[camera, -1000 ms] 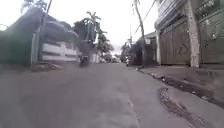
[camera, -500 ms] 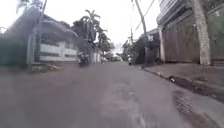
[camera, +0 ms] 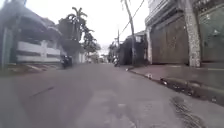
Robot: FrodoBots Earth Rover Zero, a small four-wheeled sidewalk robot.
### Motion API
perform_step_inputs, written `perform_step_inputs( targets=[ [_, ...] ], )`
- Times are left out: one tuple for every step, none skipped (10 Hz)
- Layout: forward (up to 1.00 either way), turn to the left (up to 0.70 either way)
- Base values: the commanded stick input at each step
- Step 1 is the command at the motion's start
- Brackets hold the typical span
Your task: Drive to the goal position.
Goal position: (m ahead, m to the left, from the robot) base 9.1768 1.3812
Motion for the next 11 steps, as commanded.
perform_step_inputs(
  targets=[
    [1.00,0.00],
    [1.00,0.00],
    [1.00,0.00],
    [1.00,0.00],
    [1.00,0.00],
    [1.00,0.00],
    [1.00,0.00],
    [1.00,0.00],
    [1.00,0.00],
    [1.00,0.00],
    [1.00,0.00]
  ],
)
